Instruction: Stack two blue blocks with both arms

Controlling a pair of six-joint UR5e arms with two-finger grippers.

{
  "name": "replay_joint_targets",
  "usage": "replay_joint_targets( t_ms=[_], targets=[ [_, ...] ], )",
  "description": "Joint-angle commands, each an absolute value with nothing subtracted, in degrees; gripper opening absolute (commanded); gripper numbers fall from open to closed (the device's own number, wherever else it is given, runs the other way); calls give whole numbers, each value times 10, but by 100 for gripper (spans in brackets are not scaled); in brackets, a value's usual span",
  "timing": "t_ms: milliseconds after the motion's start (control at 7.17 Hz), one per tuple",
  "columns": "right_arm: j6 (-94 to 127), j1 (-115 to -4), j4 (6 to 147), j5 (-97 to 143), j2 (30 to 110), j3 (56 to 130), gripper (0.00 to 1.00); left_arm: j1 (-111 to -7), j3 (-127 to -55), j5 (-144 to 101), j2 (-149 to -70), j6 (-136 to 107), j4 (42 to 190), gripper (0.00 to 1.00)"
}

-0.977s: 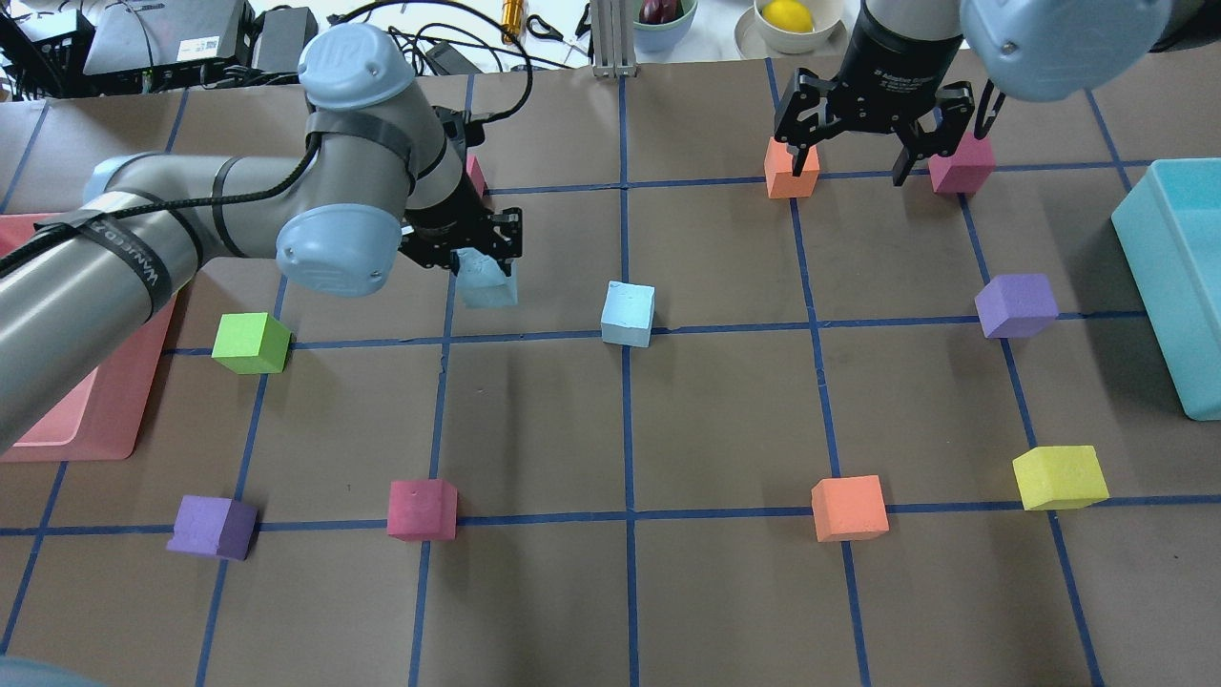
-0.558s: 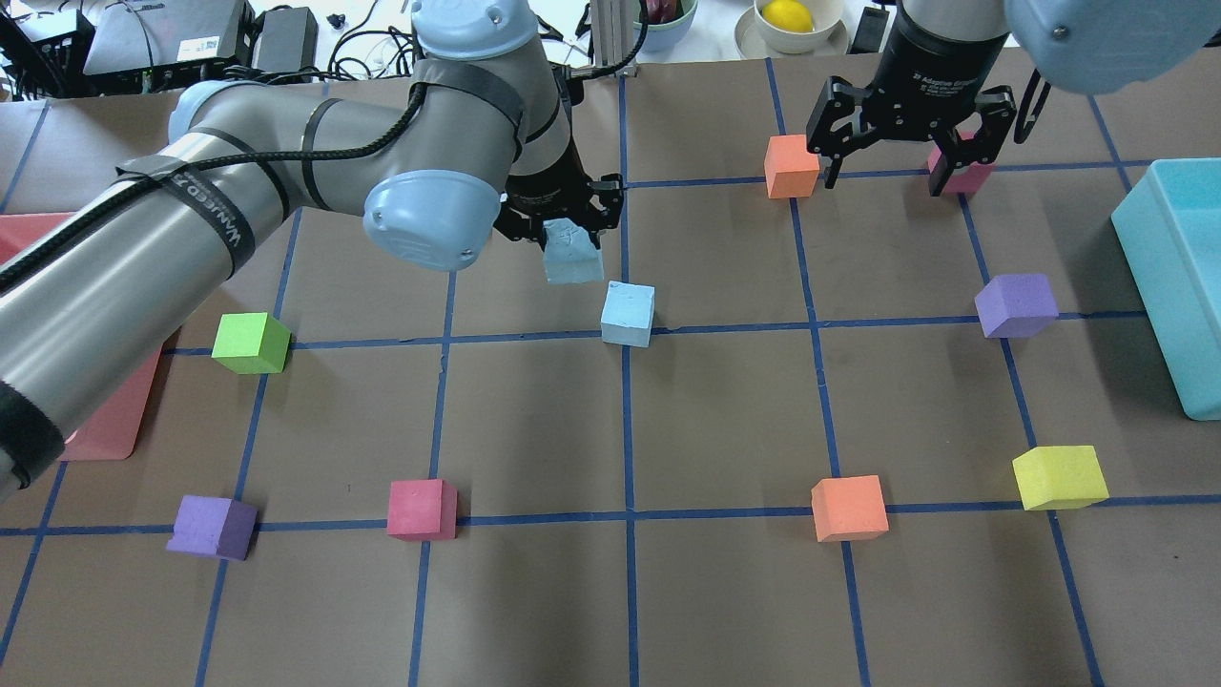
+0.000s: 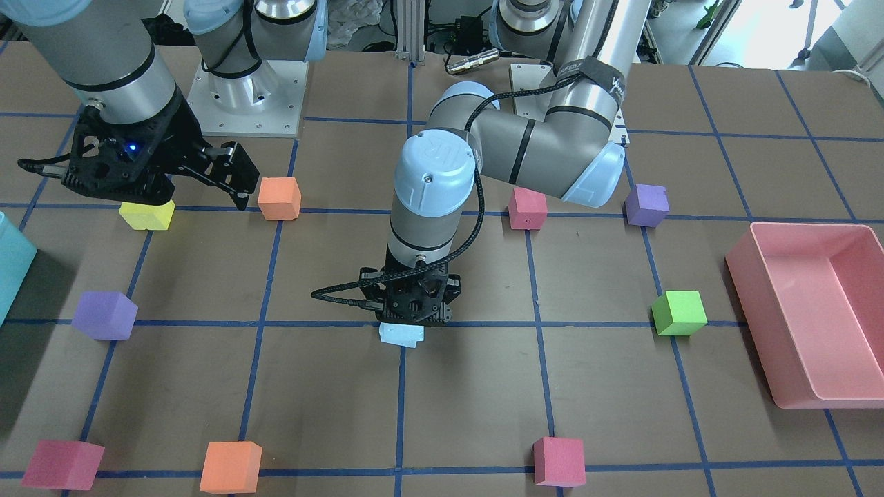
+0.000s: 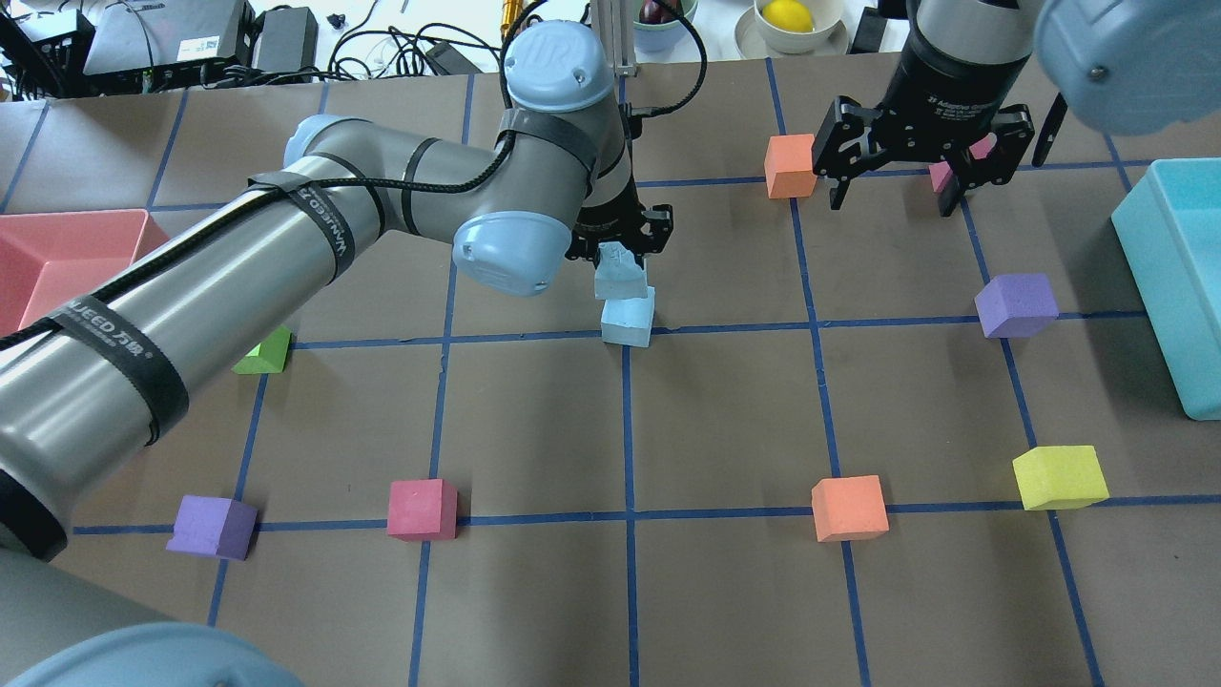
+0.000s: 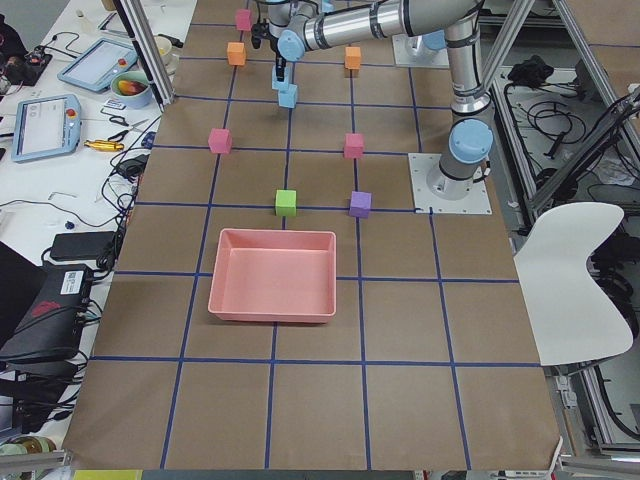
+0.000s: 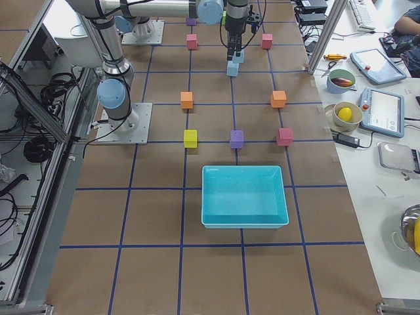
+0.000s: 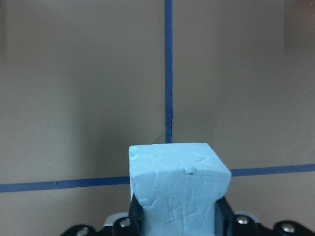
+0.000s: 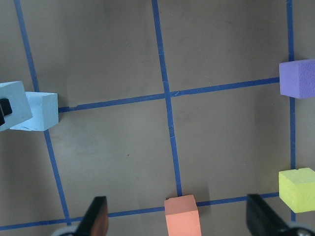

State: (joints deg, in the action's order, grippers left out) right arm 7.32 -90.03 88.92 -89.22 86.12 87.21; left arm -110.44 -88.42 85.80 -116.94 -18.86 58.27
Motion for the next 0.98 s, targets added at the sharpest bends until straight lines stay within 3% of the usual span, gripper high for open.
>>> replay_joint_targets(
  t_ms=[0, 837],
  targets=[
    [73, -898, 891, -889, 871, 879, 100, -1113, -890, 860, -1174, -185, 577, 0],
    [75, -898, 891, -889, 871, 876, 100, -1114, -905, 861, -1175, -184, 580, 0]
  ],
)
